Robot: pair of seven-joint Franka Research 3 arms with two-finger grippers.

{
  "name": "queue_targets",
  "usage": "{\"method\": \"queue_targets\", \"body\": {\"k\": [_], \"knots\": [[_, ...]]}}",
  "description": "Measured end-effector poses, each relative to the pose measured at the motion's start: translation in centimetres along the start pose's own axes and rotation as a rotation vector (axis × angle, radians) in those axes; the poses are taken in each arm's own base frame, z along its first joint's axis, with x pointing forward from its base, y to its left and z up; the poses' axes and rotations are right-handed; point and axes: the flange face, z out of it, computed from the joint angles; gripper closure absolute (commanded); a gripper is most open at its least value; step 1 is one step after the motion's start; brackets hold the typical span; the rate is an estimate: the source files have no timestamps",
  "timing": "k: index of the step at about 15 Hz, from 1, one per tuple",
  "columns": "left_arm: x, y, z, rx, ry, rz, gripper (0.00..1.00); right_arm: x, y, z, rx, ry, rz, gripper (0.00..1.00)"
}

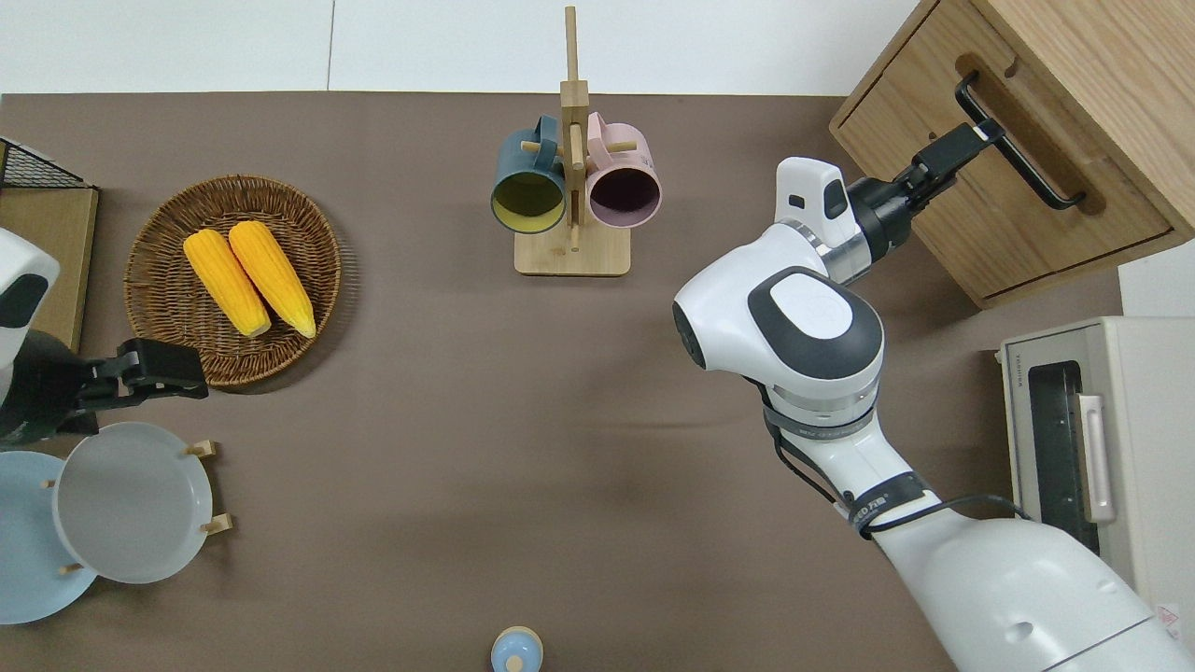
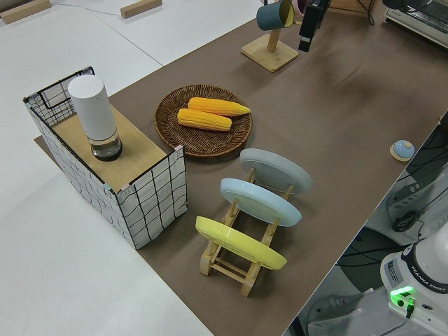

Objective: Slide drawer open with right arm
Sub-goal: 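Close the right gripper around the black drawer handle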

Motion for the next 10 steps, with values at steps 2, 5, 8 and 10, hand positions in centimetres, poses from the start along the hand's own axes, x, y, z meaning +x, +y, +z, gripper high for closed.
{"method": "queue_targets", "body": {"k": [2,5,8,10], "knots": [[0.0,0.0,0.0,0.0,0.0,0.0,0.01,0.0,-0.1,0.5,-0.002,0.014,0.007,0.302],[0.0,0.0,0.0,0.0,0.0,0.0,0.01,-0.3,-0.3,1.5,-0.007,0.019,0.01,0.45],[0.0,0.0,0.0,0.0,0.0,0.0,0.01,-0.3,-0.4,1.9,-0.009,0.024,0.012,0.752],[0.0,0.0,0.0,0.0,0.0,0.0,0.01,-0.3,-0.4,1.8,-0.009,0.025,0.016,0.975]]}}
